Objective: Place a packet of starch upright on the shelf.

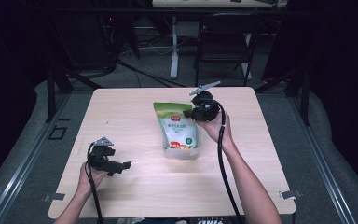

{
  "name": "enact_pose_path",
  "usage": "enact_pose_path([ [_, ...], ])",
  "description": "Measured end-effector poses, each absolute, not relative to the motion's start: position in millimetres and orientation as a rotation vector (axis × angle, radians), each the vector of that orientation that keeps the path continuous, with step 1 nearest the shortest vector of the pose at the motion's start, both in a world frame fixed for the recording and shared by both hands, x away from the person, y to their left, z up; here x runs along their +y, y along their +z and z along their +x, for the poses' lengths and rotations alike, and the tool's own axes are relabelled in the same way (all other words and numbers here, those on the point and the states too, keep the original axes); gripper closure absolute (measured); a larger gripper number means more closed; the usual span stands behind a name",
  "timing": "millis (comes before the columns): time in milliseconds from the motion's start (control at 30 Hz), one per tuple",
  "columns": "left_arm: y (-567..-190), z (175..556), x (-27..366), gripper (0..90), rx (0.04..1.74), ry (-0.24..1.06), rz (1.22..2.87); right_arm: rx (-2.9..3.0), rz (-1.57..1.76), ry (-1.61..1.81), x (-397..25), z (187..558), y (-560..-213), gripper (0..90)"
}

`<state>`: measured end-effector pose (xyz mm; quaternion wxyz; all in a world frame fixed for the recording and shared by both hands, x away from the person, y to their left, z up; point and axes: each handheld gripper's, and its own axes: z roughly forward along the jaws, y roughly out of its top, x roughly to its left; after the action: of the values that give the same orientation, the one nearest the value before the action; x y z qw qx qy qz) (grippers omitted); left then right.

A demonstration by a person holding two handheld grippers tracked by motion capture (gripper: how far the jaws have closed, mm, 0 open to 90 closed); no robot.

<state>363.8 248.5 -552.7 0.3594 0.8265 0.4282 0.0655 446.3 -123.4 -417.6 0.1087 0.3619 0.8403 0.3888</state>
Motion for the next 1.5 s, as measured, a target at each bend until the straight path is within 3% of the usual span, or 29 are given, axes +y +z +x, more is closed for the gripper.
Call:
enact_pose_path([
  [567, -553.1, 364.0, 247.2, 0.7, 1.113, 0.173, 2.127, 2.401, 1.213, 1.192, -154.4, 451.8, -438.4, 87.4],
  [1133, -553.6, 364.3, 246.6, 0.7, 1.103, 0.166, 2.144, 2.352, 1.21, 1.168, -181.9, 426.7, -411.7, 31.2],
  [1500, -553.4, 364.1, 245.3, 0.7, 1.101, 0.17, 2.144, 2.356, 1.174, 1.067, -210.0, 391.1, -405.5, 15.0],
])
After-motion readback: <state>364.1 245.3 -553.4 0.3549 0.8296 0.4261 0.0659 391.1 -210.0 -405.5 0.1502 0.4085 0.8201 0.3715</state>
